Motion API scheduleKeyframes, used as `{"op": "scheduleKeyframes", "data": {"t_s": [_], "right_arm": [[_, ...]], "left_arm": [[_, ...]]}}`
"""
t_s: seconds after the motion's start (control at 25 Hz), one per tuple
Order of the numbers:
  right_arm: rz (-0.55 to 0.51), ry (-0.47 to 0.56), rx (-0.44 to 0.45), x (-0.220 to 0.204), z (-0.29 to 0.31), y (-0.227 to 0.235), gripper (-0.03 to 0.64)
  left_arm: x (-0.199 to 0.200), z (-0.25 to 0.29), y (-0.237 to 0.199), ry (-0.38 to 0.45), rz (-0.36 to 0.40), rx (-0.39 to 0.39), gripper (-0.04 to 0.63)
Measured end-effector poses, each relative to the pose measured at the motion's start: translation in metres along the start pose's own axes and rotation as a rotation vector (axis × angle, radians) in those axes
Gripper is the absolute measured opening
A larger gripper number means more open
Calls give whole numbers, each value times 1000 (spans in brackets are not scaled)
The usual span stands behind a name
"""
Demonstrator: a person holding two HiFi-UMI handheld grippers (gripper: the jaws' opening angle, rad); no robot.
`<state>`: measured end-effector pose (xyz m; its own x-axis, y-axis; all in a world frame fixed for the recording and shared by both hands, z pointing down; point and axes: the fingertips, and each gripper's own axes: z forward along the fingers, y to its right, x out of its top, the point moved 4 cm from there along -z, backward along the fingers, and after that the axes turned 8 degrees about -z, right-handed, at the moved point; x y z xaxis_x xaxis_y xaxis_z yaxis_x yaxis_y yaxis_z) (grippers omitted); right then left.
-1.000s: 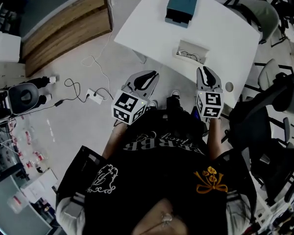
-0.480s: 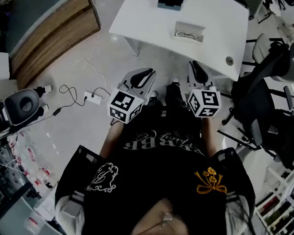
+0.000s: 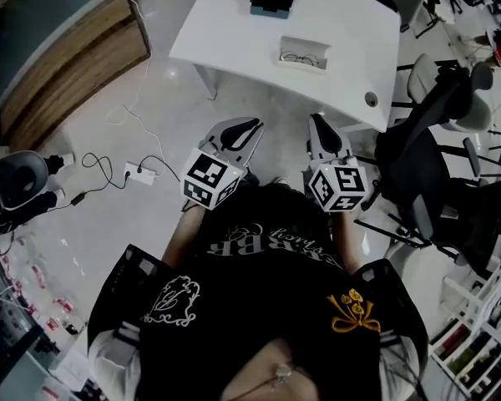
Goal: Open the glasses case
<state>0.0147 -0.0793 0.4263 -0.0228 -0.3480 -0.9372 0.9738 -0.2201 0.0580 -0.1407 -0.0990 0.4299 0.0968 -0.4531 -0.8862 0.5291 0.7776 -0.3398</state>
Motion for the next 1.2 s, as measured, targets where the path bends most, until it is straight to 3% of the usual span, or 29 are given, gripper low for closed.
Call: {"op": "scheduleKeyframes", "data": {"t_s": [0.2,0.36,0.68,0.92,1.2], "right_arm": [[3,-19,14,-8,-10,2,37],[0,-15,-1,-20,-46,21,20],[80,6,27,-29,-84,34,15],[209,57,82,-33,-126,45,14],[222,82,120,-39,-156,42,14]], "left_arm": [[-3,7,6,-2,-6,15,41],[-4,22,39,-5,18,15,41],[-9,37,87,-36,42,-42,41],[-20,37,143,-37,73,-68,41],[-30,25,175,-1,87,-52,41]]}}
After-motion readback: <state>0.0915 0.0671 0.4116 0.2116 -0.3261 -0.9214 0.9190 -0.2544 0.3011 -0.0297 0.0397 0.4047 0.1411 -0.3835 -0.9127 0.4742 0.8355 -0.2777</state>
